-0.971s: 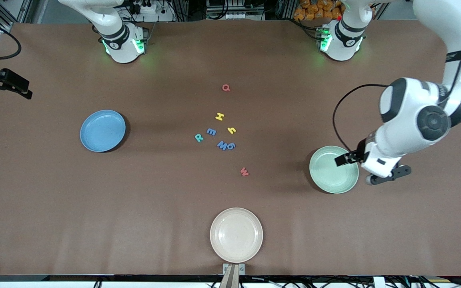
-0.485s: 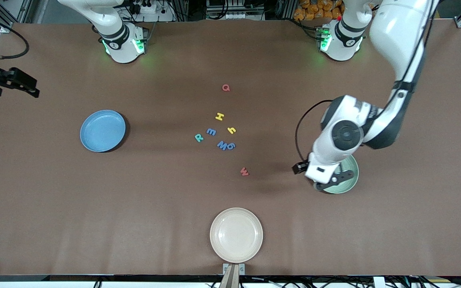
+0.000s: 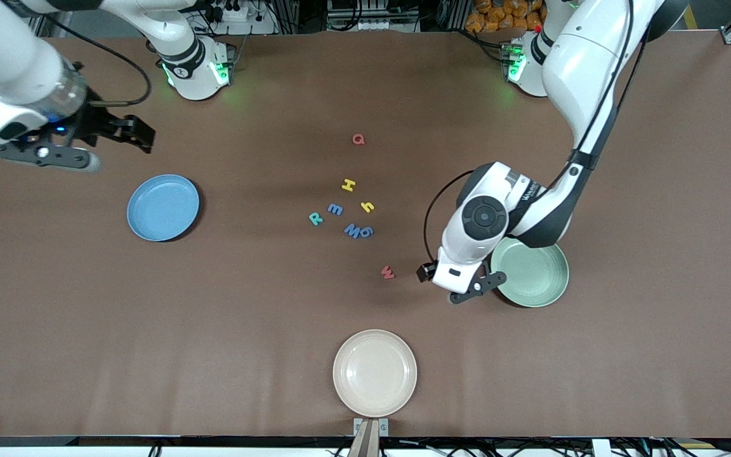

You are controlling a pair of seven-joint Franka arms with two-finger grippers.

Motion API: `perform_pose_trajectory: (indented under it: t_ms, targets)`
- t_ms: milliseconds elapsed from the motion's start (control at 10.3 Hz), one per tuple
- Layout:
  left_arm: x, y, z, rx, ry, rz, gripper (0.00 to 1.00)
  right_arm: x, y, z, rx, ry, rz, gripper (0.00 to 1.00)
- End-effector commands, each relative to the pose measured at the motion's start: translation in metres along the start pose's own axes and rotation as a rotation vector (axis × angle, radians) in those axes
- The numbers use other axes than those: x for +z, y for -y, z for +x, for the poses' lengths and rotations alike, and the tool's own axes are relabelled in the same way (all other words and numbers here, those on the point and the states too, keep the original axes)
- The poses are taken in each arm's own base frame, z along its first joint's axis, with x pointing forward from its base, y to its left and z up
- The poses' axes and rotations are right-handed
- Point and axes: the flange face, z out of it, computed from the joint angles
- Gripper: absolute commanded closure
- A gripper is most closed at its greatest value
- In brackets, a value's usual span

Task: Sort uppercase to blue plate, lowercase to green plate
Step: 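Reach the left gripper to pink M while the right gripper reaches pink q, then lower the left gripper onto pink M while the right gripper lowers onto q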

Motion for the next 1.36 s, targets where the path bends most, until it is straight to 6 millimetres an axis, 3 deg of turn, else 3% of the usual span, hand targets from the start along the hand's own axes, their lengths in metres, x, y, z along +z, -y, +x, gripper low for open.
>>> perform_pose_trajectory:
  t_ms: [0, 194, 485, 583, 680, 874, 1068, 1262]
  targets:
    - [0.007, -0.008, 0.005, -0.122, -0.016, -0.012, 0.0, 0.024, 0.024, -0.01, 0.026, 0.023, -0.011, 0.0]
    - [0.011, -0.02, 0.001, -0.258, -0.007, -0.028, 0.0, 0.054, 0.057, -0.021, -0.02, 0.055, 0.008, 0.0]
    - [0.029, -0.033, -0.011, -0.294, -0.008, -0.067, 0.0, 0.083, 0.1, -0.043, -0.001, 0.042, -0.01, 0.0]
    - [0.034, -0.041, -0.022, -0.272, -0.011, -0.081, 0.0, 0.084, 0.132, -0.059, -0.099, 0.008, 0.0, 0.0]
    - [0.034, -0.043, -0.026, -0.255, -0.011, -0.082, 0.0, 0.096, 0.146, -0.073, -0.143, 0.012, -0.018, 0.0]
    - [0.037, -0.056, -0.049, -0.192, -0.012, -0.08, 0.0, 0.117, 0.162, -0.081, -0.143, 0.031, 0.082, 0.0]
    - [0.055, -0.061, -0.063, -0.164, 0.001, -0.06, 0.0, 0.141, 0.188, -0.108, -0.187, 0.004, 0.109, 0.0]
    - [0.073, -0.065, -0.07, -0.152, -0.002, -0.046, 0.0, 0.179, 0.212, -0.134, -0.193, -0.032, 0.113, 0.0]
